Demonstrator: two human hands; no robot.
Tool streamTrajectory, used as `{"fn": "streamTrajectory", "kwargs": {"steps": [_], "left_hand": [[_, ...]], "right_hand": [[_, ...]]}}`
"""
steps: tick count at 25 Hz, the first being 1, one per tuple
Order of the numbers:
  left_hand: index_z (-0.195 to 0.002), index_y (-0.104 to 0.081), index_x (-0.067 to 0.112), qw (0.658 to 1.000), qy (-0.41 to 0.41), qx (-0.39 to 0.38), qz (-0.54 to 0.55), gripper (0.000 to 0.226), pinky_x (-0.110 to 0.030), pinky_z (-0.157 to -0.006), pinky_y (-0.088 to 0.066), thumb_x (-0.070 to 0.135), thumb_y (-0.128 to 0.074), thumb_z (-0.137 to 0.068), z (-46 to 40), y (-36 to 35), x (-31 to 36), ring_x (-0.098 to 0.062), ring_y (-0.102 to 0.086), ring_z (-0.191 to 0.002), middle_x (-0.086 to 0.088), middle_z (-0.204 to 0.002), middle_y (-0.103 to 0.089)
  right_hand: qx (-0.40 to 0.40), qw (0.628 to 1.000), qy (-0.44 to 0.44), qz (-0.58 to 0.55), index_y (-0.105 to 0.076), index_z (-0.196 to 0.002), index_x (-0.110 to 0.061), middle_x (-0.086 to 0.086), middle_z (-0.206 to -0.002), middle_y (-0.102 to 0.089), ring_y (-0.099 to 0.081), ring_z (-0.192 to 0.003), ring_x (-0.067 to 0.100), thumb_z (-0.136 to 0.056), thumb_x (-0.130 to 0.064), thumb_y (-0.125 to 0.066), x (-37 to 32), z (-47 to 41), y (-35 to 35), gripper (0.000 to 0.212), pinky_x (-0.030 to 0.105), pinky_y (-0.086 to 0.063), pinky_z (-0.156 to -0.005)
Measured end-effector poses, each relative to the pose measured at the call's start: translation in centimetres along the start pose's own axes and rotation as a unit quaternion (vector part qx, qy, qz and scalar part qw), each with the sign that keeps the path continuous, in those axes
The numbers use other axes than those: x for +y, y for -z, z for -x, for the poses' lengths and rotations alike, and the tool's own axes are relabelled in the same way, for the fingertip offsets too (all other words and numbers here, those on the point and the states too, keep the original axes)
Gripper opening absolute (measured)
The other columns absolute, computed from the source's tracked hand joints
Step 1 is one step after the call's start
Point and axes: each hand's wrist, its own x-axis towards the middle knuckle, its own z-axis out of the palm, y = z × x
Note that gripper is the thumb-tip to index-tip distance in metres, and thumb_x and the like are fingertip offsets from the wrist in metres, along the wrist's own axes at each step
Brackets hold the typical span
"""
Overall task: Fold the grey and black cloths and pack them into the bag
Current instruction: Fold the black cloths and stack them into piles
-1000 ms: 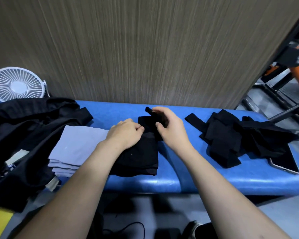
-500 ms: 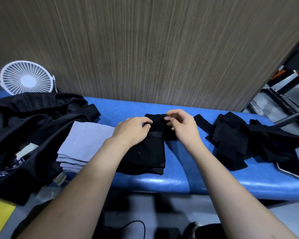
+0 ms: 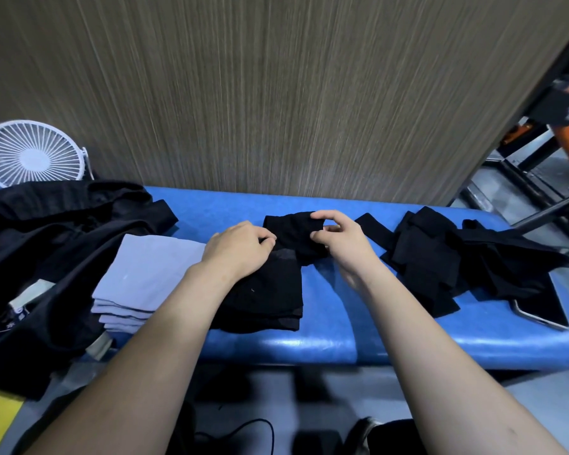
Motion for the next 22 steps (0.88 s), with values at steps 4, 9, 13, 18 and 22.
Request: {"fn": "streamTrajectory", "kwargs": {"steps": [4,9,13,18,22], "left_hand": [[-0.121,-0.065,0.046,1.000,0.001,-0.007,0.009,0.031,-0.035,-0.097,-0.040,0.045,-0.041,-0.101,-0.1,-0.1,-0.3,-0.019,-0.053,-0.122,0.013,-0.106,-0.050],[-0.122,-0.065,0.044,1.000,0.000,-0.001,0.027,0.030,-0.033,-0.095,-0.039,0.041,-0.044,-0.100,-0.2,0.1,-0.4,-0.017,-0.052,-0.124,0.011,-0.126,-0.059],[-0.129,-0.059,0.045,0.995,-0.025,0.069,0.064,0.034,-0.033,-0.092,-0.040,0.034,-0.048,-0.099,0.2,0.6,-0.2,-0.019,-0.056,-0.113,0.007,-0.121,-0.060],[-0.134,-0.046,0.057,0.953,-0.065,0.089,0.282,0.039,-0.028,-0.095,-0.041,0.046,-0.052,-0.098,1.1,2.3,0.6,-0.003,-0.054,-0.112,0.016,-0.128,-0.055],[-0.134,-0.048,0.051,0.918,-0.110,0.060,0.376,0.039,-0.003,-0.089,-0.032,0.035,-0.055,-0.100,2.5,2.9,1.1,0.021,-0.042,-0.113,0.037,-0.121,-0.051]], "right_hand": [[-0.058,0.998,-0.026,0.014,-0.073,-0.109,-0.019,0.004,-0.097,-0.067,-0.060,-0.073,0.011,-0.089,0.000,-0.057,-0.8,0.3,-0.7,0.031,0.019,-0.048,-0.061],[-0.041,0.991,0.036,0.125,-0.070,-0.112,-0.027,0.000,-0.104,-0.067,-0.065,-0.073,0.013,-0.086,0.006,-0.053,-0.9,0.6,-1.0,0.045,0.025,-0.055,-0.056],[0.016,0.989,0.120,0.081,-0.068,-0.121,-0.024,0.007,-0.119,-0.056,-0.066,-0.096,0.025,-0.086,0.014,-0.047,-1.7,0.8,-0.8,0.056,0.031,-0.061,-0.062],[-0.011,0.981,0.181,-0.065,-0.067,-0.126,-0.025,0.010,-0.123,-0.057,-0.067,-0.096,0.024,-0.086,0.013,-0.053,-3.5,2.3,-0.5,0.057,0.031,-0.058,-0.068],[-0.063,0.975,0.167,-0.130,-0.066,-0.129,-0.019,0.018,-0.130,-0.060,-0.066,-0.099,0.032,-0.087,0.013,-0.055,-3.9,4.1,-1.4,0.054,0.032,-0.057,-0.068]]}}
